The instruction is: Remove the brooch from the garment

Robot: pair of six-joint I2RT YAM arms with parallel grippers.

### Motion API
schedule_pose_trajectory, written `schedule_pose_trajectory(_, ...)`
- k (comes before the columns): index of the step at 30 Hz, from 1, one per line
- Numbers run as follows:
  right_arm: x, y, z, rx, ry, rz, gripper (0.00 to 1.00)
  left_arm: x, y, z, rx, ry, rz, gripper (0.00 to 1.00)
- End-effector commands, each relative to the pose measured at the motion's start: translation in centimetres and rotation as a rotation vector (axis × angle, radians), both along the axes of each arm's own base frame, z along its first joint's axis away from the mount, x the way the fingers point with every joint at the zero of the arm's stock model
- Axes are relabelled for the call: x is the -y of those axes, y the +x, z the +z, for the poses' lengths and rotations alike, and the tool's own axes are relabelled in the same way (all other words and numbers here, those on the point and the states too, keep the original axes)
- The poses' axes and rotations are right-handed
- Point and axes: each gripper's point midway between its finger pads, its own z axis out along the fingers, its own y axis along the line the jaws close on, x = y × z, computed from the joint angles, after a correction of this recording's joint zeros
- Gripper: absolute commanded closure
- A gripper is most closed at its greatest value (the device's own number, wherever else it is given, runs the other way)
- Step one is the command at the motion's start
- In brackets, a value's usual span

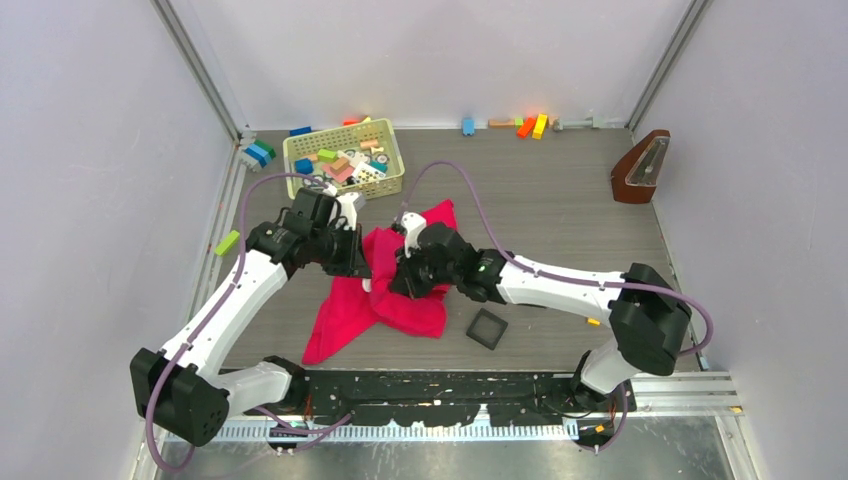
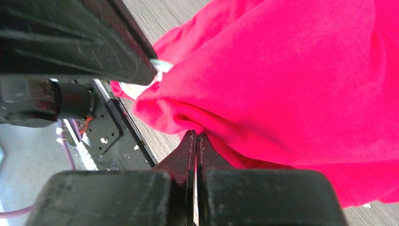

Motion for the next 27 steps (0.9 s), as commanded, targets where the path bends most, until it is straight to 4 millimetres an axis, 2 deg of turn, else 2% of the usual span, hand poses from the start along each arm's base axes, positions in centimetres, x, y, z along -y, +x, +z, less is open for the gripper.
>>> schedule_pose_trajectory(1,-0.2,3.2,8.9,0.040,0.256,-0.051,1.00,0.3,-0.3,0.2,-0.001,-0.008,-0.033,1.00)
schedule_pose_trajectory(4,2.5,7.3,11.5,0.018,0.345,-0.186,1.00,0.3,-0.4,-0.2,-0.014,-0.004,-0.036,1.00)
schedule_pose_trajectory(8,6.4,11.5,12.6,-0.008,0.389,-0.377,1.00,0.7,-0.7,-0.7,-0.047,-0.016,-0.057,1.00)
schedule_pose_trajectory(12,8.5,12.6,12.3,-0.032,0.404,-0.426,1.00,1.4,-1.4,-0.7,-0.075,-0.057,-0.102,1.00)
schedule_pose_trajectory(13,8.6,12.4,12.0,-0.038,0.392,-0.420,0.96,1.9,-1.7,-0.5,-0.080,-0.090,-0.120,1.00)
schedule_pose_trajectory(14,8.7,12.3,11.9,-0.033,0.377,-0.401,0.76,2.3,-1.7,-0.2,-0.070,-0.120,-0.128,1.00)
schedule_pose_trajectory(16,9.1,11.4,10.4,-0.070,0.311,-0.386,0.49,3.1,-1.8,0.4,-0.064,-0.180,-0.141,1.00)
schedule_pose_trajectory(18,9.5,10.2,9.1,-0.097,0.281,-0.360,0.38,4.0,-2.1,1.2,-0.071,-0.244,-0.170,1.00)
schedule_pose_trajectory(19,9.6,9.7,9.8,-0.078,0.305,-0.344,0.36,4.4,-2.3,1.5,-0.078,-0.274,-0.187,1.00)
schedule_pose_trajectory(20,9.7,8.7,8.8,-0.102,0.306,-0.324,0.31,4.7,-2.4,1.8,-0.078,-0.300,-0.201,1.00)
schedule_pose_trajectory(21,9.7,8.0,9.8,-0.095,0.348,-0.303,0.29,4.9,-2.5,2.1,-0.081,-0.321,-0.204,1.00)
schedule_pose_trajectory(22,9.8,7.2,8.9,-0.112,0.353,-0.290,0.26,5.1,-2.6,2.3,-0.080,-0.339,-0.210,1.00)
schedule_pose_trajectory(23,9.5,6.3,10.2,-0.108,0.404,-0.245,0.26,5.4,-2.6,2.7,-0.073,-0.360,-0.214,1.00)
schedule_pose_trajectory(26,9.1,4.2,10.7,-0.136,0.476,-0.160,0.25,5.9,-2.5,3.5,-0.051,-0.421,-0.206,1.00)
schedule_pose_trajectory(27,9.1,2.7,10.8,-0.172,0.525,-0.121,0.25,6.5,-2.4,4.6,-0.023,-0.490,-0.208,1.00)
